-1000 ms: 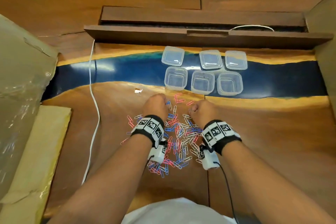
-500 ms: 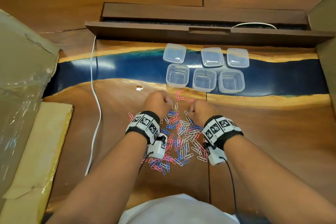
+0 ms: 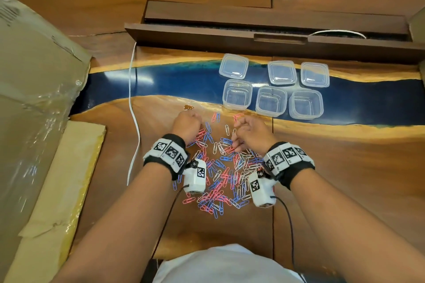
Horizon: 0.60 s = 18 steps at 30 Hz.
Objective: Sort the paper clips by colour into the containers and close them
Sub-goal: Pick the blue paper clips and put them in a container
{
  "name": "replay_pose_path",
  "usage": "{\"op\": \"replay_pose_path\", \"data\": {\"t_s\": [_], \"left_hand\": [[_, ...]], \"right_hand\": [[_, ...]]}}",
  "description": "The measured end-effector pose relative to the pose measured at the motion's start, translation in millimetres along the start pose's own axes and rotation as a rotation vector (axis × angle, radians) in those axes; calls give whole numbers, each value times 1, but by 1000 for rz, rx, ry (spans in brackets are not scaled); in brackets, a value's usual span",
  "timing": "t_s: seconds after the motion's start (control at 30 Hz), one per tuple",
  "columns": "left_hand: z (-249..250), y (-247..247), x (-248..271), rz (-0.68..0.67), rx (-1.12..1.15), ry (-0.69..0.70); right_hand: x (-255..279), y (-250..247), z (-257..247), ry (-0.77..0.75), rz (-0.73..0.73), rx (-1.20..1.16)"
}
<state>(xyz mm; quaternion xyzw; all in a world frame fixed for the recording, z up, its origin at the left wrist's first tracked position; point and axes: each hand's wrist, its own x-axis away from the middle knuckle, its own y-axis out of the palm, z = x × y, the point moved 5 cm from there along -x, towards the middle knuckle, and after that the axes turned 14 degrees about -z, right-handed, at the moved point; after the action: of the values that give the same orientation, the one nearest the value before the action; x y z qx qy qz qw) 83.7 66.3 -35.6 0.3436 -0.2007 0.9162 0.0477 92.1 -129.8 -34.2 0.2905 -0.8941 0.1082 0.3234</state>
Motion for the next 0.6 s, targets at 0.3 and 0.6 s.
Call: {"op": "replay_pose_path", "data": {"t_s": [0.3, 0.6], "left_hand": [[0, 12, -16, 114, -498, -30], [2, 15, -19, 40, -298, -52]], "right_hand": [[-45, 22, -29, 8, 365, 487], [-60, 24, -30, 109, 315, 616]]}}
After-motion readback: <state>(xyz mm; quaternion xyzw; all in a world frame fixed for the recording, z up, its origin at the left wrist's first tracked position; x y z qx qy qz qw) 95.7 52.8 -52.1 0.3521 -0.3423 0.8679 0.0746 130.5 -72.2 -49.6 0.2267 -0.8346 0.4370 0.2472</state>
